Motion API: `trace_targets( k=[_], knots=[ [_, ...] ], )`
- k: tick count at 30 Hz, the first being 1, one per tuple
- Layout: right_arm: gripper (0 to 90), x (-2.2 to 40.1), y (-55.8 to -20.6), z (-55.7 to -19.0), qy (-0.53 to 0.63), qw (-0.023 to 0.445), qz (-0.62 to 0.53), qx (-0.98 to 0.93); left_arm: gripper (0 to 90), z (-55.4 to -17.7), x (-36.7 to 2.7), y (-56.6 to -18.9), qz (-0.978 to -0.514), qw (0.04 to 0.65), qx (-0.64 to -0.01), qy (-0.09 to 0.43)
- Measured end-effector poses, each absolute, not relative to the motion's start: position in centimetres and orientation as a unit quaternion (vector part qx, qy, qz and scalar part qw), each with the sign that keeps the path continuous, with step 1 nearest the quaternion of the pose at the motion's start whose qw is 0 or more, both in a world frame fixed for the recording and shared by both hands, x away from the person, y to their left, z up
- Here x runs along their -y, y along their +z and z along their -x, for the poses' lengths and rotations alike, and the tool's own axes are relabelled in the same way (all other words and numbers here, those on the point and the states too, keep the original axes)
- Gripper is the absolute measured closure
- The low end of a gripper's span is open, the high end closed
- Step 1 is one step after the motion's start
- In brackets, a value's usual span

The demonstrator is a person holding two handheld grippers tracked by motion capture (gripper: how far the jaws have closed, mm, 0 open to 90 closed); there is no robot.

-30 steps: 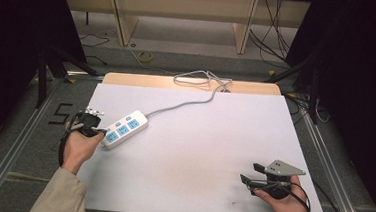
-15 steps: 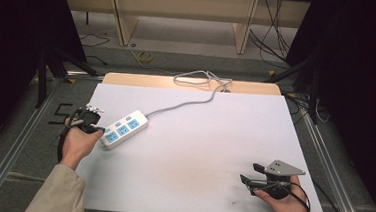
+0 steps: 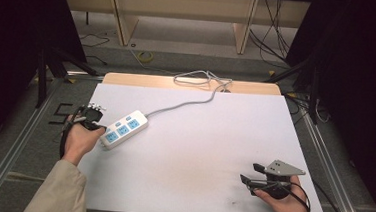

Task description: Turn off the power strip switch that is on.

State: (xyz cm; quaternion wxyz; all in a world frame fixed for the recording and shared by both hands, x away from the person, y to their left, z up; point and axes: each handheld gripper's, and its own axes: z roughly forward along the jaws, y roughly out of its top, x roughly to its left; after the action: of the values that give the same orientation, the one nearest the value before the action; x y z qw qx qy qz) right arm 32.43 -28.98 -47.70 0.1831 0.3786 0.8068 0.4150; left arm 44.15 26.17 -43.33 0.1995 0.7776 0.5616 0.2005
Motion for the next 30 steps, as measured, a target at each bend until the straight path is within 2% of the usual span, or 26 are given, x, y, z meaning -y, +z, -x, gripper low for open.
trace_targets(
  k=[30],
  knots=[
    [35.3, 29.0, -47.7, -32.4, 0.416, 0.182, -0.379, -0.806, 89.6, -46.1, -25.8, -43.8, -0.791, 0.175, -0.557, 0.183]
  ],
)
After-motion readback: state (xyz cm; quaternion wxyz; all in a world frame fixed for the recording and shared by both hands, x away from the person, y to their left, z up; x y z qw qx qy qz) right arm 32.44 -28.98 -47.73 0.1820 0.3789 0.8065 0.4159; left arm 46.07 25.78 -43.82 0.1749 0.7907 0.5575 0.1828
